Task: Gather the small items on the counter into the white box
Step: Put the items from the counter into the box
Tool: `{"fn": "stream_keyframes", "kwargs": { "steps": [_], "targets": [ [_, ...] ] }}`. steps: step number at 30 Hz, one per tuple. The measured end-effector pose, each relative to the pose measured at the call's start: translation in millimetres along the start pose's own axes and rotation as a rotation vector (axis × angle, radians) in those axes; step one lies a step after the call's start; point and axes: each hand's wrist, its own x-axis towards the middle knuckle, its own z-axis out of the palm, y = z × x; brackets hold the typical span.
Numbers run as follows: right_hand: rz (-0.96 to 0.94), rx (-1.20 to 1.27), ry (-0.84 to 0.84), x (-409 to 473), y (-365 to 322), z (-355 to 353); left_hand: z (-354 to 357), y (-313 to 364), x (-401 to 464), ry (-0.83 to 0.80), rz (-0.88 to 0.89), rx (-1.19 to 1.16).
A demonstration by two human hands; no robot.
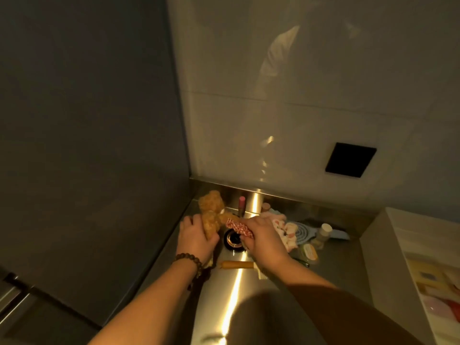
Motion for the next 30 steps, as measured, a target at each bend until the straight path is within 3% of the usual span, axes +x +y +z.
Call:
{"fn": "stream_keyframes", "kwargs": {
  "steps": [10, 18, 23, 30],
  "targets": [
    [0.04, 0.103, 0.177, -79, 34, -122, -35, 129, -59, 0.159, 0.2, -0.082],
    [0.126, 0.026, 0.272, -183, 140, -231, 24, 266, -120, 0.079, 0.301, -0.129],
    [0.279, -0.013, 0.298, -212, 207, -273, 60, 318, -144, 0.038, 0.349, -0.168],
    [0.454, -0.209, 0.11, -197, 261, -273, 86, 350, -129, -0.033, 0.386, -0.216]
  ]
}}
